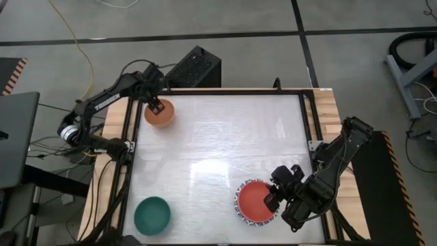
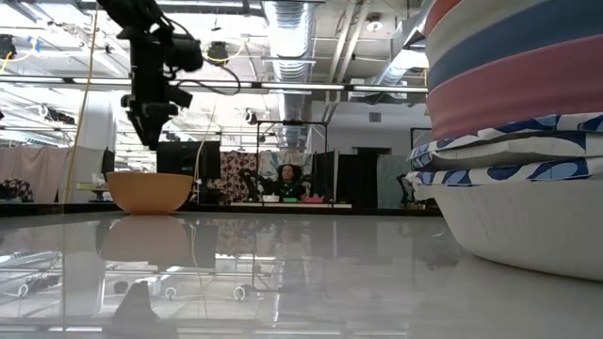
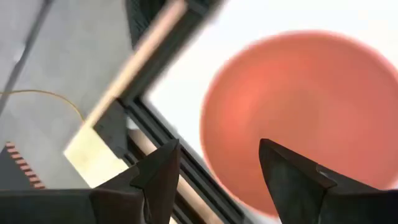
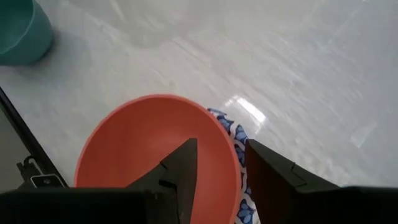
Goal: Nest bowls inside each other
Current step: Stack the light orange bowl on top of the orange bowl
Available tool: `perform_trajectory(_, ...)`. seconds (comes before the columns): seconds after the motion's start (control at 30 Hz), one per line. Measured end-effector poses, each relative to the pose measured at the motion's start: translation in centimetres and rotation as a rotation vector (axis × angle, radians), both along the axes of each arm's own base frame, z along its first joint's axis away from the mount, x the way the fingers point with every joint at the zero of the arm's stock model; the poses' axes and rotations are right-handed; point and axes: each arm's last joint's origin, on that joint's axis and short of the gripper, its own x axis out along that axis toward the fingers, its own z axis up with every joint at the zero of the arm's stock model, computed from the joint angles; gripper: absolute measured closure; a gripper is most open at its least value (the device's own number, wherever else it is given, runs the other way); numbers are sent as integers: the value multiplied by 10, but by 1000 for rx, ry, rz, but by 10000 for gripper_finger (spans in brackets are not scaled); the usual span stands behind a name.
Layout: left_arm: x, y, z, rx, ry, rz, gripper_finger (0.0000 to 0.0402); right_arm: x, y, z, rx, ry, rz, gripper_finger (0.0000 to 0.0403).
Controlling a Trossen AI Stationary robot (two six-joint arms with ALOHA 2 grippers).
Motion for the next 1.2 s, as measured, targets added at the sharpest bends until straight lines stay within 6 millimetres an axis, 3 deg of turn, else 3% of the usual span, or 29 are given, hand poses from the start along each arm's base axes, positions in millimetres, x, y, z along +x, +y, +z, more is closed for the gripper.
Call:
perform_trajectory(0.1,-10,6,1,19,-44,40,192,0,0,0,-16,-3,6,249)
perform_trajectory(0.23,-22,13,-16,-56,-61,81,192,1,-1,0,-13,-4,-1,249)
perform_trajectory(0.7,-18,25,-66,-180,-46,115,195,2,-1,0,-4,-4,-4,249)
perform_trajectory(0.8,-16,25,-75,-252,-52,127,230,2,-1,0,-4,-3,-4,249)
perform_trajectory(1.0,-12,25,-83,-350,-134,133,384,4,-4,0,-4,-2,-15,249)
perform_trajectory(1.2,-9,19,-78,-381,-185,194,400,8,-10,0,-17,3,-39,249)
